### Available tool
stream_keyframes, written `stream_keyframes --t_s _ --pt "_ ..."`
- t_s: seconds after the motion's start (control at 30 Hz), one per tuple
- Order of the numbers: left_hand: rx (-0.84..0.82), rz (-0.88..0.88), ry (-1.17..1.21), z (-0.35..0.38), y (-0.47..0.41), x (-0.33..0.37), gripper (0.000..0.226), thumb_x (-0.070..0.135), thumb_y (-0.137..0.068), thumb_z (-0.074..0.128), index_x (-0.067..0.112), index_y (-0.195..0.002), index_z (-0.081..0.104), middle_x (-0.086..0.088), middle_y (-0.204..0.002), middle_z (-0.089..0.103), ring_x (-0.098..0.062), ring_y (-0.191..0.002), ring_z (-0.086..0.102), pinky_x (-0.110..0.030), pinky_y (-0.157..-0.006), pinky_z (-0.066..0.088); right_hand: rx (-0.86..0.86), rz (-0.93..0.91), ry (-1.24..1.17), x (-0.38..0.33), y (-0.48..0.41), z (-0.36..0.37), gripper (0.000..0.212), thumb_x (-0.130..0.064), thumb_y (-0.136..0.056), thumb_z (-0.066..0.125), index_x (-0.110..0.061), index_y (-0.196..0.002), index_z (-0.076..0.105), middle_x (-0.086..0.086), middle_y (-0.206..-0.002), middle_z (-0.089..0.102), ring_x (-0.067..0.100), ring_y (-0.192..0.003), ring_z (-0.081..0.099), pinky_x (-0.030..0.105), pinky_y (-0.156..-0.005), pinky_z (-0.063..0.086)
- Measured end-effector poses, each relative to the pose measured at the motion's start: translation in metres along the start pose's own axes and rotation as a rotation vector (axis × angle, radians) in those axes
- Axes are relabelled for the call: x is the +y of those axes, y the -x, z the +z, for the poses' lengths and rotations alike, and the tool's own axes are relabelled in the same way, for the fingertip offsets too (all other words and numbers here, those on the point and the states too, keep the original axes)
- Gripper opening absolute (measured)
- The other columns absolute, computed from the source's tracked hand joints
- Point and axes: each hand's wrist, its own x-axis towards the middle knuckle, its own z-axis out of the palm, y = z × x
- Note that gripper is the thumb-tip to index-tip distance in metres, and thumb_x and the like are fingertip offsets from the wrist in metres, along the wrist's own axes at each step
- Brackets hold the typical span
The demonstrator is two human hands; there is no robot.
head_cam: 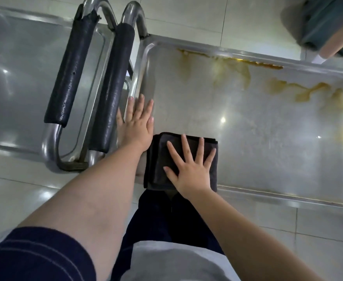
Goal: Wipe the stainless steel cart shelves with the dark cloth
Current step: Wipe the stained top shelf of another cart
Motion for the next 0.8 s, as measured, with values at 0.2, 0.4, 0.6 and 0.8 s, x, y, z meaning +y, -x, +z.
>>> stream_keyframes --t_s 0.2,0.4,0.6,0.8 --pt "0.044 0.014 0.089 0.007 0.004 -0.007 0.055 0.042 -0.103 0.009 0.037 -0.157 0.002 0.011 -0.164 -0.007 -0.015 -0.150 -0.015 -0.033 -0.114 -0.022 0.006 0.042 0.030 -0.007 0.011 0.021 0.067 -0.076 -0.092 0.015 -0.052 -0.152 0.002 -0.004 -0.165 0.001 0.044 -0.148 -0.009 0.077 -0.106 -0.004" --pt "0.047 0.019 0.090 0.011 0.008 -0.013 0.060 0.047 -0.099 0.001 0.034 -0.157 0.009 0.009 -0.165 0.000 -0.015 -0.151 -0.011 -0.031 -0.110 -0.031 0.048 0.084 0.068 0.011 -0.052 -0.003 0.065 -0.076 -0.091 0.016 -0.055 -0.151 0.002 -0.006 -0.165 0.003 0.045 -0.149 -0.006 0.076 -0.107 -0.005" --pt "0.073 0.025 -0.020 0.012 0.005 -0.011 0.059 0.047 -0.102 0.017 0.032 -0.158 0.009 0.002 -0.166 0.001 -0.022 -0.152 -0.008 -0.043 -0.115 -0.025 0.040 0.114 0.056 0.038 -0.193 -0.075 0.064 -0.076 -0.091 0.010 -0.058 -0.146 -0.016 -0.011 -0.162 -0.021 0.040 -0.146 -0.025 0.074 -0.107 -0.010" --pt "0.078 -0.019 -0.079 0.015 0.002 -0.007 0.059 0.046 -0.101 0.016 0.032 -0.158 0.006 0.002 -0.166 -0.003 -0.022 -0.152 -0.011 -0.049 -0.112 -0.027 0.046 0.058 0.055 0.041 -0.184 -0.073 0.070 -0.078 -0.089 0.013 -0.055 -0.148 -0.015 -0.010 -0.163 -0.021 0.041 -0.146 -0.024 0.073 -0.108 -0.011"
